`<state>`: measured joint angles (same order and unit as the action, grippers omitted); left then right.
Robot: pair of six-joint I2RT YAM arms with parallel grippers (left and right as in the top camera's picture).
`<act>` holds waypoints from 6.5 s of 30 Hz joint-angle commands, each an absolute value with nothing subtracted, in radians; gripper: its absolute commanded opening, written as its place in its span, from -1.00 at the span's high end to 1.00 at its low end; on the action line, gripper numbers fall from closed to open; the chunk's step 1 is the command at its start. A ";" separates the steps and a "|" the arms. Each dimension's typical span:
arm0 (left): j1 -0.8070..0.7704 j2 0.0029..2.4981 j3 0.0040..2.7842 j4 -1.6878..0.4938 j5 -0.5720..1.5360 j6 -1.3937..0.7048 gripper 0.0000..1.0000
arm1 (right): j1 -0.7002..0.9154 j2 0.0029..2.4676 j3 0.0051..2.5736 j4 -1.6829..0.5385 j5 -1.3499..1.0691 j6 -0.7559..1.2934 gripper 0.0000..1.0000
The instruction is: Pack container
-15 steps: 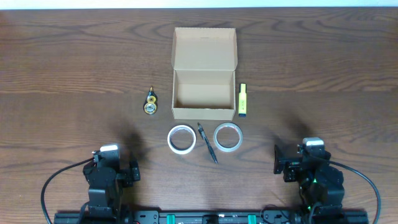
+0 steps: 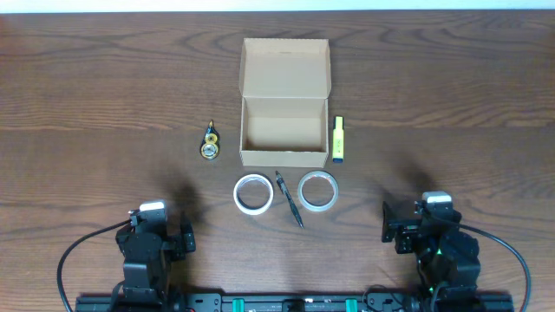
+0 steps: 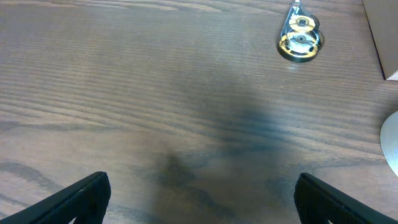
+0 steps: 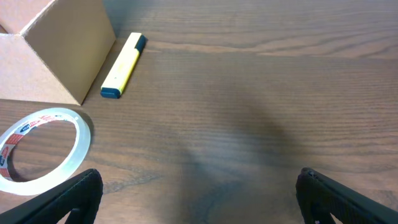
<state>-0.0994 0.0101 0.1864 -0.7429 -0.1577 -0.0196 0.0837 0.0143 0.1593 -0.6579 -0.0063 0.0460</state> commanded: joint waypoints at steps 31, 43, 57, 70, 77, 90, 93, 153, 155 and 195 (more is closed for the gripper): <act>-0.099 0.004 0.167 -0.755 -0.164 -0.022 -0.91 | 0.091 0.593 0.625 -0.646 -0.018 0.067 -0.99; -0.099 0.004 0.167 -0.755 -0.164 -0.023 -0.91 | 0.111 1.313 1.244 -0.849 -0.097 0.228 -0.98; -0.099 0.004 0.167 -0.755 -0.164 -0.023 -0.91 | 0.186 1.588 1.302 -0.815 -0.028 0.322 -0.98; -0.099 0.004 0.167 -0.755 -0.164 -0.023 -0.91 | 0.197 1.799 1.300 -0.780 -0.062 0.317 -0.99; -0.099 0.004 0.167 -0.755 -0.164 -0.022 -0.91 | 0.198 1.861 1.299 -0.745 -0.101 0.317 -0.98; -0.099 0.004 0.167 -0.755 -0.164 -0.023 -0.90 | 0.220 1.955 1.299 -0.657 -0.162 0.345 -0.94; -0.099 0.004 0.167 -0.755 -0.164 -0.023 -0.91 | 0.238 1.973 1.299 -0.635 -0.159 0.363 -0.88; -0.099 0.004 0.167 -0.755 -0.164 -0.023 -0.91 | 0.498 1.564 1.369 -0.678 0.026 0.307 0.98; -0.099 0.004 0.167 -0.755 -0.164 -0.023 -0.91 | 0.512 1.613 1.390 -0.626 0.025 0.307 0.97; -0.099 0.004 0.167 -0.755 -0.164 -0.023 -0.90 | 0.583 2.008 1.470 -0.639 0.033 -0.056 0.96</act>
